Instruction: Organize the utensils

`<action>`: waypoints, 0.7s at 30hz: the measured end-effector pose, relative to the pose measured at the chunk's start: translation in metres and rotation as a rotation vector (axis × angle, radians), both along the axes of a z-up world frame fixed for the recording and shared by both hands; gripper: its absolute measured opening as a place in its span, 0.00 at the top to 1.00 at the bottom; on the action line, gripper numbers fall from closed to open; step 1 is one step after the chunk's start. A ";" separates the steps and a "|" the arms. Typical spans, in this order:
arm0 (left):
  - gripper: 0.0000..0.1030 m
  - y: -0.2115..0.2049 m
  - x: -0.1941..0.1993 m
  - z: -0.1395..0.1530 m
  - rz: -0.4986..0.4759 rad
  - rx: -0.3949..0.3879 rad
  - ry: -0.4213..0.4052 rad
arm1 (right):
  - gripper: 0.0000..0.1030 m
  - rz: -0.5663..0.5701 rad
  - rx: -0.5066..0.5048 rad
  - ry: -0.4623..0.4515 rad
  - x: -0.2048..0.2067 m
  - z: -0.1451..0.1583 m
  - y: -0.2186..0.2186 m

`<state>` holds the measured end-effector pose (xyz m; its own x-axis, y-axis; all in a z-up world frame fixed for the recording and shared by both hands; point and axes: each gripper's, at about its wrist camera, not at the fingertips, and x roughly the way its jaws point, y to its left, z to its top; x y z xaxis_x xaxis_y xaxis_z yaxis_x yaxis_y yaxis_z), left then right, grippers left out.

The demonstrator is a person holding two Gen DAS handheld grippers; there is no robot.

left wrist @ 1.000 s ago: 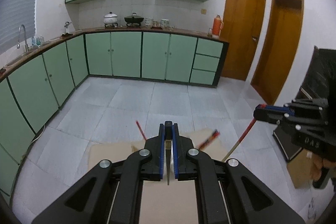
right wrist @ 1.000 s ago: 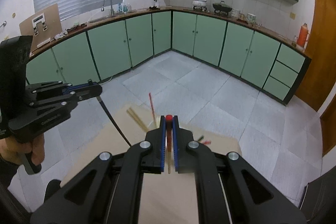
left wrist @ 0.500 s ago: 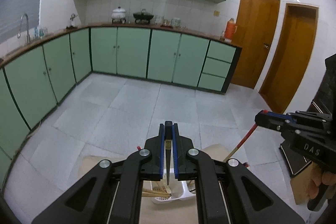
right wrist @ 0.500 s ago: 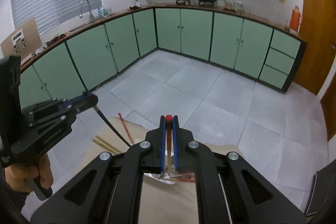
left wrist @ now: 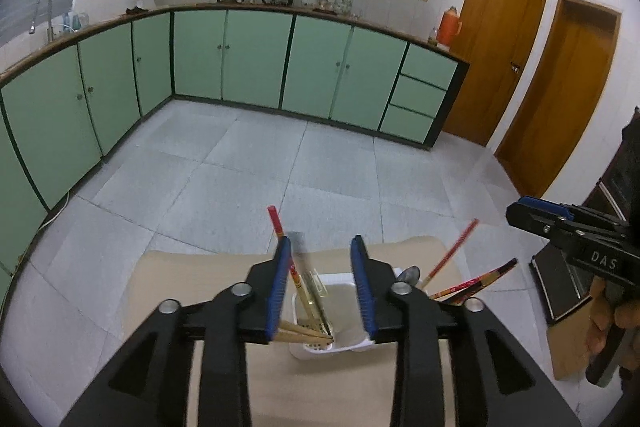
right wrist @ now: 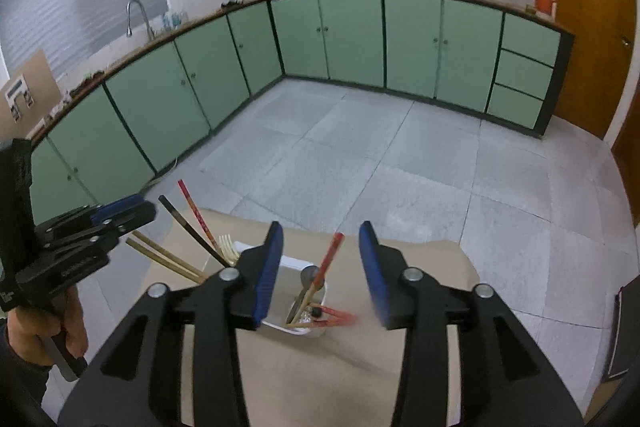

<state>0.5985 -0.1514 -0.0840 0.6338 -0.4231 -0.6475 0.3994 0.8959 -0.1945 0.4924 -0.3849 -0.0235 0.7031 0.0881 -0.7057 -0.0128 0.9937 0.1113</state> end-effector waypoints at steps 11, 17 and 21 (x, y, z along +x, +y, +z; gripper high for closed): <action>0.13 0.033 -0.068 0.007 0.051 0.097 -0.091 | 0.07 -0.072 -0.004 -0.180 -0.092 0.009 0.003; 0.06 0.063 -0.131 -0.014 0.112 0.132 -0.101 | 0.05 -0.176 -0.111 -0.166 -0.156 -0.031 0.026; 0.06 0.082 -0.183 -0.022 0.168 0.148 -0.160 | 0.05 -0.205 -0.165 -0.200 -0.203 -0.050 0.049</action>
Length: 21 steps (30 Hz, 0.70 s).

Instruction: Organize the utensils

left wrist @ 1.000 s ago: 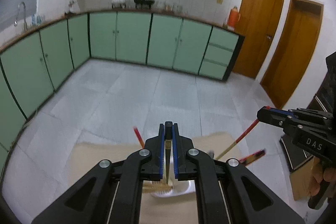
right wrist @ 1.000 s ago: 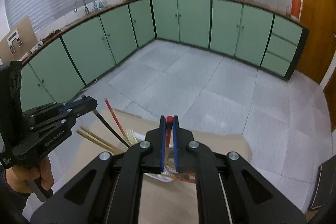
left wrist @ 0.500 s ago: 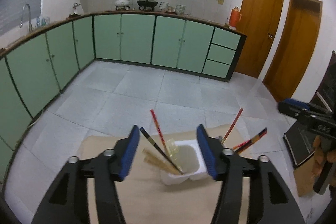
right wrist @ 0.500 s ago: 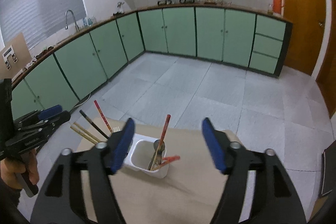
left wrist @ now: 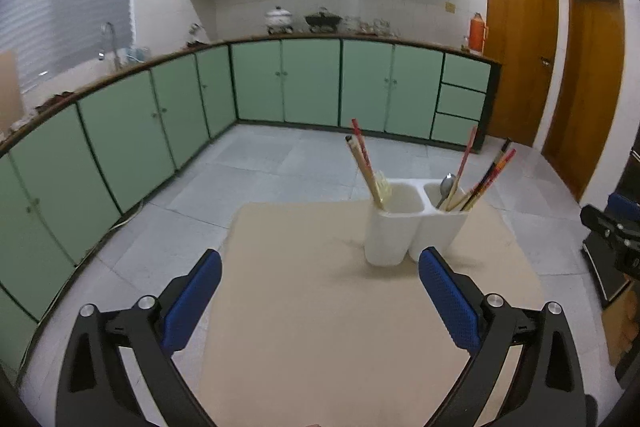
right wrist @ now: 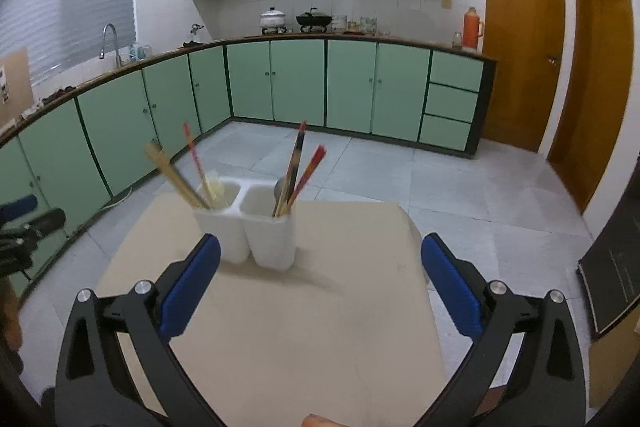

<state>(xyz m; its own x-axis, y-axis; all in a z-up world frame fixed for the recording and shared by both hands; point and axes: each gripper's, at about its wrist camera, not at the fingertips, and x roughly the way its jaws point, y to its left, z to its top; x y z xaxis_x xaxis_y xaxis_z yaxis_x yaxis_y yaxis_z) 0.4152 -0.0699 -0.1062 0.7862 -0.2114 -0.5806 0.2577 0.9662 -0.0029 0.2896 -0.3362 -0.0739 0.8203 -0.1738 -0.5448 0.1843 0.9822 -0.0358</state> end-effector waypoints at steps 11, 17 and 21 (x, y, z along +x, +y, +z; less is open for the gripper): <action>0.06 0.031 -0.107 0.000 0.026 -0.060 -0.004 | 0.05 0.071 0.037 -0.059 -0.099 -0.003 0.050; 0.06 0.045 -0.171 0.004 0.038 -0.059 -0.009 | 0.05 0.046 0.021 -0.082 -0.159 0.004 0.067; 0.06 0.053 -0.206 0.012 0.057 -0.053 -0.029 | 0.05 0.017 0.026 -0.106 -0.197 0.010 0.070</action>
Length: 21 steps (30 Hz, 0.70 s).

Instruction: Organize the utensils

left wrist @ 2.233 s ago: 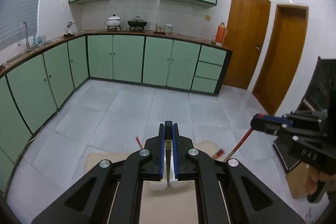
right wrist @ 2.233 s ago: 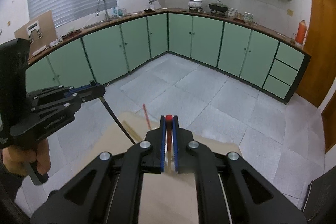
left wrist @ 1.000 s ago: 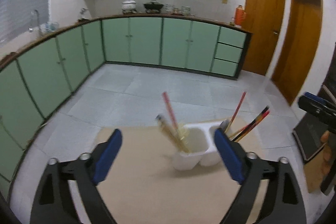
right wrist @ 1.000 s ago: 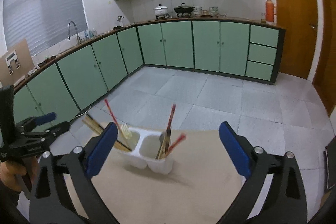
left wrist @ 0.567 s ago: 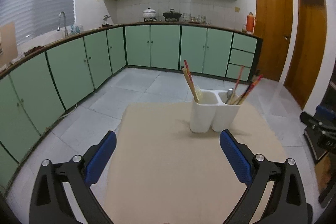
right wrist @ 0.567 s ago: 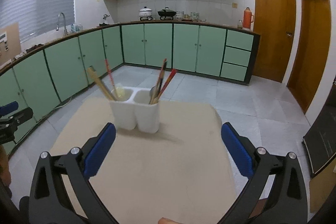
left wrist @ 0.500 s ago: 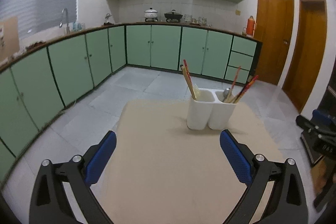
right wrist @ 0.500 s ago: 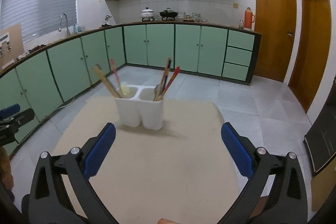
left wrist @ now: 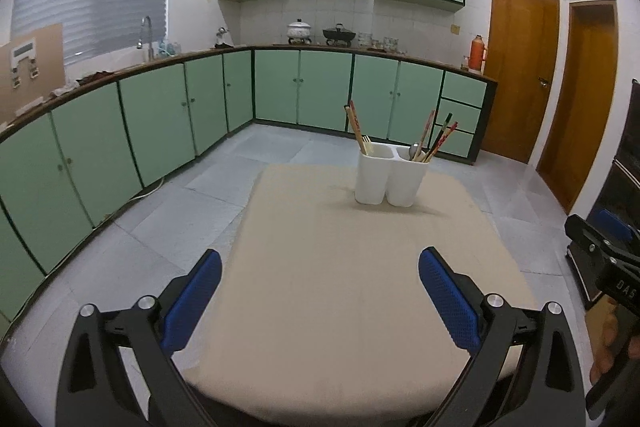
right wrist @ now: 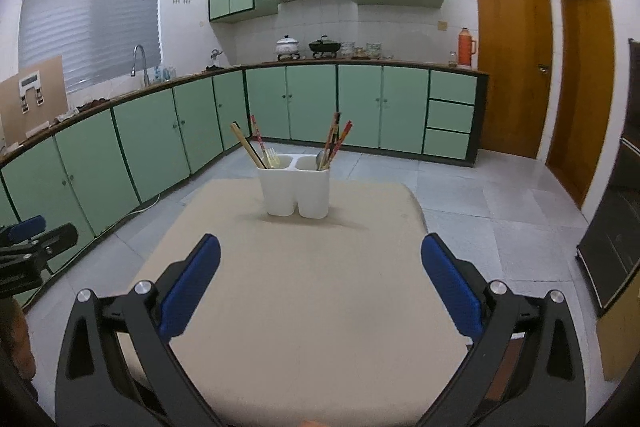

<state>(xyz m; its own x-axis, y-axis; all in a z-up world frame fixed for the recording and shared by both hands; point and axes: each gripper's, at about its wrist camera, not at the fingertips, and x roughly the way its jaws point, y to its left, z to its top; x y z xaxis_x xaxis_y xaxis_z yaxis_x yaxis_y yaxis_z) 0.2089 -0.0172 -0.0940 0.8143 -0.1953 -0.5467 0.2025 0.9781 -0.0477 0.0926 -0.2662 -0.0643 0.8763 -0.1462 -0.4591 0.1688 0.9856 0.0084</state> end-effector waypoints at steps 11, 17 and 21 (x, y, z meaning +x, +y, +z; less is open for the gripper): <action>0.06 0.007 -0.102 0.024 0.014 0.029 -0.075 | 0.05 -0.001 -0.027 -0.018 -0.073 0.012 0.018; 0.06 0.016 -0.146 0.031 0.036 -0.006 -0.094 | 0.05 -0.006 -0.022 -0.069 -0.115 0.027 0.027; 0.06 0.028 -0.167 0.035 0.064 -0.016 -0.100 | 0.05 -0.015 -0.030 -0.109 -0.145 0.037 0.035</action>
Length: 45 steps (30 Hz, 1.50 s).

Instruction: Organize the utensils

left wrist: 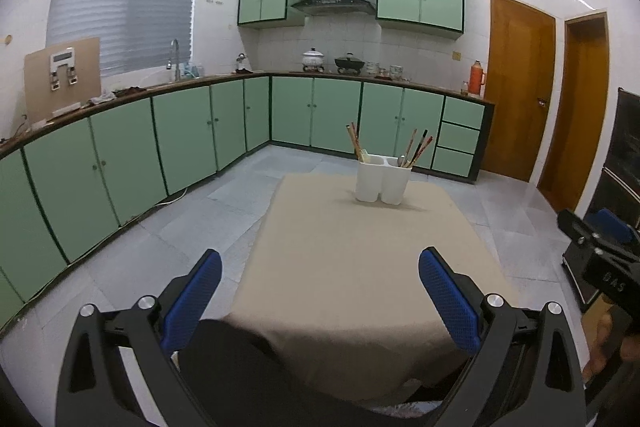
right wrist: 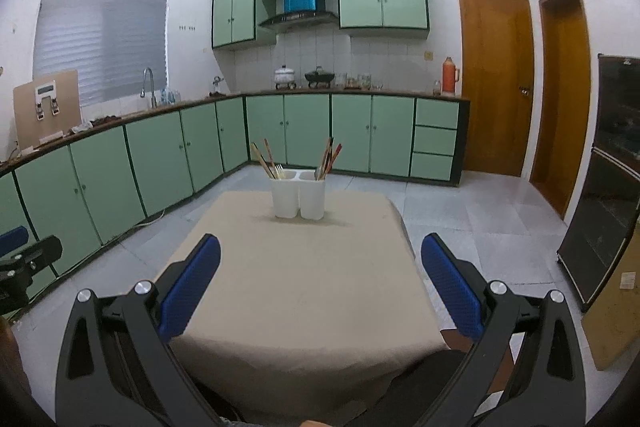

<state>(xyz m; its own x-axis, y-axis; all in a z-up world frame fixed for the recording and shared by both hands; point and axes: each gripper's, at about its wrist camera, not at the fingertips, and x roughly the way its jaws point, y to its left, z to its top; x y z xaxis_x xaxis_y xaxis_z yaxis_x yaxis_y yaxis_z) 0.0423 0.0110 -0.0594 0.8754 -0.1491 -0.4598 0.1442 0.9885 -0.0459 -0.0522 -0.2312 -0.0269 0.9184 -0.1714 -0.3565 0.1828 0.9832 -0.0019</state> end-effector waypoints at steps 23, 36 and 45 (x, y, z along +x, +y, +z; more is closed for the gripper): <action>0.06 0.034 -0.034 0.018 0.107 -0.042 -0.081 | 0.05 0.000 -0.013 -0.035 -0.035 0.004 0.006; 0.06 0.023 -0.041 0.017 0.098 -0.015 -0.119 | 0.05 -0.008 -0.001 -0.050 -0.036 0.004 0.003; 0.06 0.022 -0.041 0.016 0.083 -0.021 -0.116 | 0.05 -0.016 -0.002 -0.069 -0.042 0.005 0.006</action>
<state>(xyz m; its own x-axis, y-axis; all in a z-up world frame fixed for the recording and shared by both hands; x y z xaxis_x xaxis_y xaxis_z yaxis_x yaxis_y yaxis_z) 0.0013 0.0332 -0.0431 0.9321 -0.0829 -0.3526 0.0680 0.9962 -0.0545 -0.0938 -0.2257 -0.0218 0.9380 -0.1868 -0.2921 0.1980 0.9802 0.0091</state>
